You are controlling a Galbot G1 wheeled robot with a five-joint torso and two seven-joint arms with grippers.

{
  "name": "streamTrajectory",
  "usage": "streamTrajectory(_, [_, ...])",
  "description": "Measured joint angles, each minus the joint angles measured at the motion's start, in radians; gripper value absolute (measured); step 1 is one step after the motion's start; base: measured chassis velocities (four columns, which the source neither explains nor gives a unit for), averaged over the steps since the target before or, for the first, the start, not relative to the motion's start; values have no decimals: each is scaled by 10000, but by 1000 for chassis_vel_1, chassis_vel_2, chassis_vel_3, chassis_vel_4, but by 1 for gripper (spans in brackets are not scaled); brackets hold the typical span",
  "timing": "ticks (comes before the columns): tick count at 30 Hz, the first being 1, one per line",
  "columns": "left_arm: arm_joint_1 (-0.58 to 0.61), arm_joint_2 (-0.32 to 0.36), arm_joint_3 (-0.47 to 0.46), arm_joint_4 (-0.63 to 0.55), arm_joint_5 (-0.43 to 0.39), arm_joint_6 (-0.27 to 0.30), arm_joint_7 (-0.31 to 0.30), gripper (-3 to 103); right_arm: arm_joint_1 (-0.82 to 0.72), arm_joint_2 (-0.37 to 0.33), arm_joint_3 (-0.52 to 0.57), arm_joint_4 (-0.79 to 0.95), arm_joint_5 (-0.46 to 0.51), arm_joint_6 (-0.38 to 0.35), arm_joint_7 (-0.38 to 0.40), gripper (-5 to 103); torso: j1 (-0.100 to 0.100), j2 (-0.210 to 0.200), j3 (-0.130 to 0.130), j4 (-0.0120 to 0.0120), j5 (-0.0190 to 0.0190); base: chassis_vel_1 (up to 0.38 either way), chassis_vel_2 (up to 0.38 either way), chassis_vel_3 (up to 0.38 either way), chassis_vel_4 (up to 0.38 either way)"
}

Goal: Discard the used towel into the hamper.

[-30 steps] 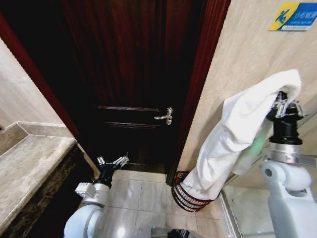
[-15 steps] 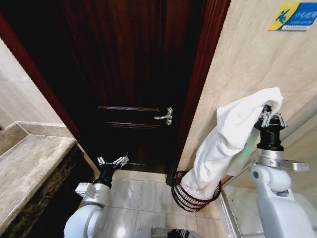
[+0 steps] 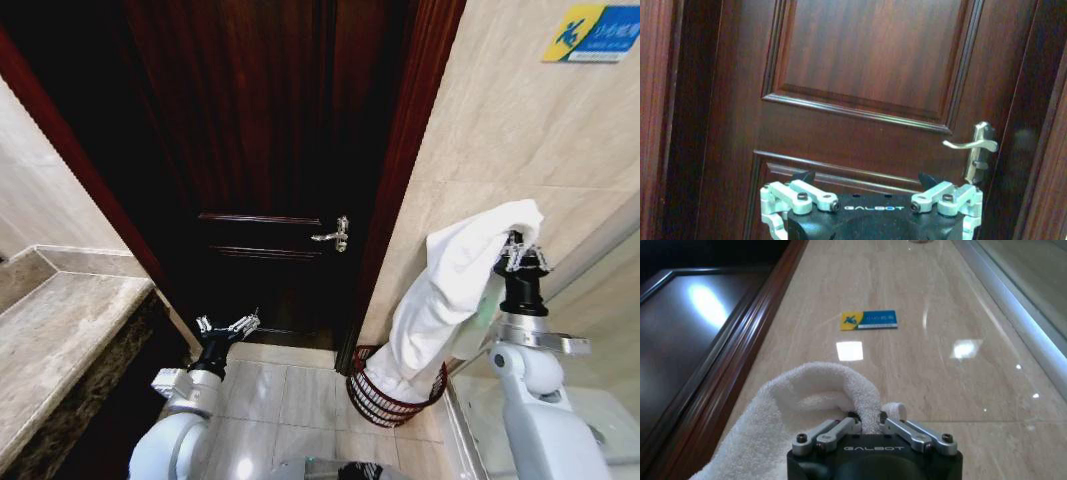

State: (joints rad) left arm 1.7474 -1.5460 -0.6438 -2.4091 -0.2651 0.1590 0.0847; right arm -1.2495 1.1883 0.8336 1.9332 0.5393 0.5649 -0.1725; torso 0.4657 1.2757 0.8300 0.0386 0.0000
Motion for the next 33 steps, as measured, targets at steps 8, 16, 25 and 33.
streamTrajectory(8, [0,0,0,0,0,0,0,100,-31,150,-29,-574,-5,292,-236,7,0,0,0,0,1,0,0,0,0])
streamTrajectory(16, [0,0,0,0,0,0,0,100,4,317,-38,-1228,-127,514,-320,7,0,0,0,0,0,0,0,0,0])
streamTrajectory(25, [-1,0,0,0,0,0,0,100,-183,536,21,-1605,-69,604,-480,7,0,0,0,-1,0,0,0,0,0])
streamTrajectory(33, [0,0,0,0,0,0,0,100,-383,901,-152,-1604,-50,585,-563,7,0,0,0,0,-1,0,0,0,0])
